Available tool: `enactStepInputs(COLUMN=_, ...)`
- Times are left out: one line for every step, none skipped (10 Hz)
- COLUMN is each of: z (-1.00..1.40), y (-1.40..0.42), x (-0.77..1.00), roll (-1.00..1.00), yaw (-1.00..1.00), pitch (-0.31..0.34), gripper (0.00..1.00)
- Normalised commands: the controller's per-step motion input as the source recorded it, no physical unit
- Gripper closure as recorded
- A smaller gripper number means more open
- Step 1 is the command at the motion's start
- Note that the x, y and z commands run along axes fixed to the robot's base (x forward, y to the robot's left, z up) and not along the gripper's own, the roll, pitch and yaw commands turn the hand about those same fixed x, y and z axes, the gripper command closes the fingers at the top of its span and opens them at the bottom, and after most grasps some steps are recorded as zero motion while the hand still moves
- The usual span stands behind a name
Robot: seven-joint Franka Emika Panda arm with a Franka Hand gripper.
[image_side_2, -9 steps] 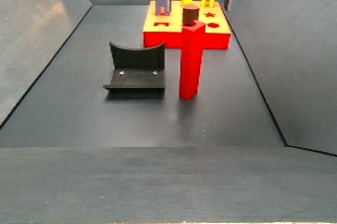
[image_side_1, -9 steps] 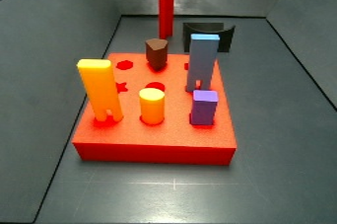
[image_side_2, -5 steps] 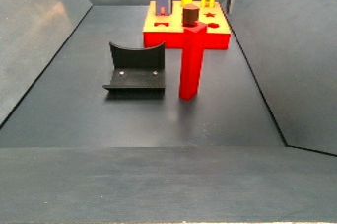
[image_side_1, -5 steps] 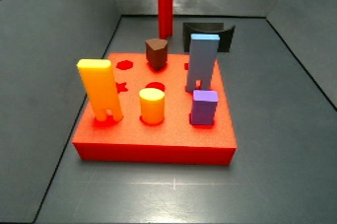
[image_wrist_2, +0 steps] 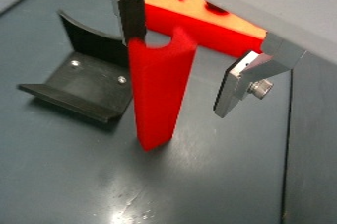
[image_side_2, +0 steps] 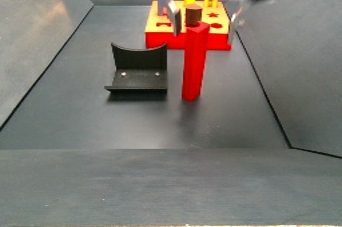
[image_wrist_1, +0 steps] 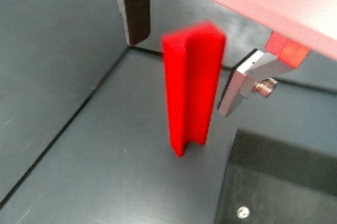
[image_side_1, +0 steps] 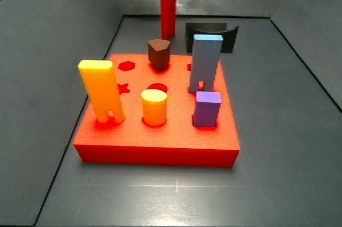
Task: Pick up the arch object. Move up. Rotate the arch object. Move to above the board. Insert the arch object.
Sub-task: Pick up the arch object.
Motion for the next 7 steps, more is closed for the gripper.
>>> enactStepInputs(z=-0.29, y=0.15, x=0.10, roll=-0.06, yaw=-0.62, pitch=0.036, gripper=0.00)
enactStepInputs(z=-0.17, y=0.06, x=0.13, roll=-0.03, yaw=-0.39, pitch=0.040, gripper=0.00)
enactStepInputs(z=-0.10, y=0.00, x=0.06, roll=-0.02, yaw=-0.21, pitch=0.000, gripper=0.00)
enactStepInputs(z=-0.09, y=0.00, x=0.00, roll=-0.04, yaw=-0.16, pitch=0.000, gripper=0.00)
enactStepInputs(z=0.00, y=0.00, x=-0.01, roll=-0.01, yaw=-0.01, pitch=-0.046, gripper=0.00)
enactStepInputs(z=0.00, y=0.00, x=0.00, roll=0.00, yaw=0.00, pitch=0.000, gripper=0.00)
enactStepInputs(z=0.00, y=0.00, x=0.00, roll=0.00, yaw=0.00, pitch=0.000, gripper=1.00)
